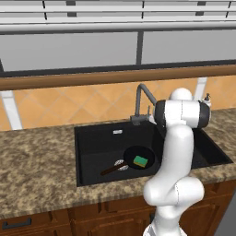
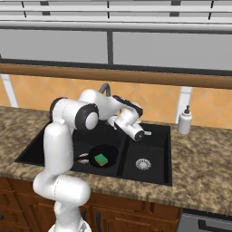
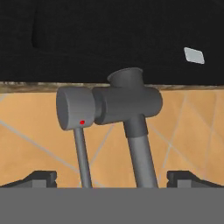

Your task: Pick the pan and sponge and place them into the sink. Then turn on the water.

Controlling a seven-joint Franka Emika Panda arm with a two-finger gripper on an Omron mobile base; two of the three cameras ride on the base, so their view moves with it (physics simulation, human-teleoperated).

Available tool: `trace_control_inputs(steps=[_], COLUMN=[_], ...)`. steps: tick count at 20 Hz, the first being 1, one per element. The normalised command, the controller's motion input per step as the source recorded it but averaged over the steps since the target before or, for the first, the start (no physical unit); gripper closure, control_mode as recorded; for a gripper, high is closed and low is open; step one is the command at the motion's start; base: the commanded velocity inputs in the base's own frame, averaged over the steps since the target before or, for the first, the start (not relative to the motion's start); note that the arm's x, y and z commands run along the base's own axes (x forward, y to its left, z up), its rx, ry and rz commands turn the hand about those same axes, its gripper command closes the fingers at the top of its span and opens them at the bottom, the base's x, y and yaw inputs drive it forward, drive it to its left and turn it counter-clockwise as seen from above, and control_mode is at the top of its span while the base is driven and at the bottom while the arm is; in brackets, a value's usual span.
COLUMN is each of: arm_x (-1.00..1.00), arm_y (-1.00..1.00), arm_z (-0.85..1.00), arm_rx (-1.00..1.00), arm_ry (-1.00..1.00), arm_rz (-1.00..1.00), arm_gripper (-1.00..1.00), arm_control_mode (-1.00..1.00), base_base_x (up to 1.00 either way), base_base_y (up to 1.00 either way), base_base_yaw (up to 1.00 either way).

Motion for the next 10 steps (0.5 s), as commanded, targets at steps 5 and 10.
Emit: trace_control_inputs(steps=[5,10], arm_x=[0.57,0.54], arm_y=[0.00,0.00], arm_z=[-0.21,-0.25], arm_rx=[0.00,0.00], arm_ry=[0.00,-0.02], arm_rz=[0.00,0.00], arm_gripper=[-1.00,-1.00], arm_control_mode=[-1.00,-1.00], base_base_x=[0.00,0.00], base_base_y=[0.00,0.00], base_base_yaw=[0.00,0.00])
